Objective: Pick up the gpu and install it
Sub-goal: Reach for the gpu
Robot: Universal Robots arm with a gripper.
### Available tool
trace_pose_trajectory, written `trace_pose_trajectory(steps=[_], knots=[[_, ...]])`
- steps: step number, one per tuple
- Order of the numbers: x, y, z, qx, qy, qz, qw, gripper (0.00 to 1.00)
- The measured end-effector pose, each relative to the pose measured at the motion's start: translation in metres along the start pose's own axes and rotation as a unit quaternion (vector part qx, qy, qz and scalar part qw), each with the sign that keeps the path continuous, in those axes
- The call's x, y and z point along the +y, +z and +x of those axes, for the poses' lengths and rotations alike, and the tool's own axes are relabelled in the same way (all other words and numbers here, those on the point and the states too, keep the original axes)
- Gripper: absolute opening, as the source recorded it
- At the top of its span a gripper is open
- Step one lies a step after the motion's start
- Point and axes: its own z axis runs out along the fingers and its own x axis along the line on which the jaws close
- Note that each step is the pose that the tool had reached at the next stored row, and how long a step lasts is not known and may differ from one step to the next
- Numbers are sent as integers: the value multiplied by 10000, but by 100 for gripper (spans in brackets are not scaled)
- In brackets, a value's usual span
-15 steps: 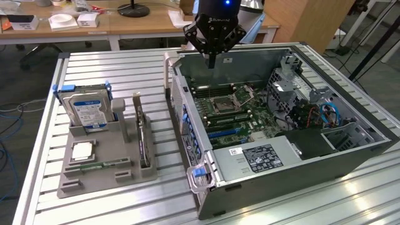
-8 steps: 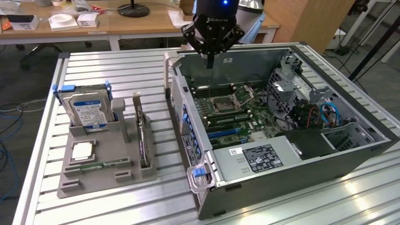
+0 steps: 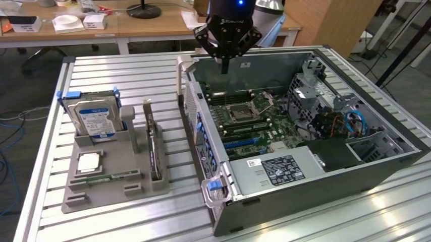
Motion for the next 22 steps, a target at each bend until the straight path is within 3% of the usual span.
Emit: trace_pose_trajectory(steps=[22], knots=[[-9, -3, 118, 0, 0, 0, 10000, 11]])
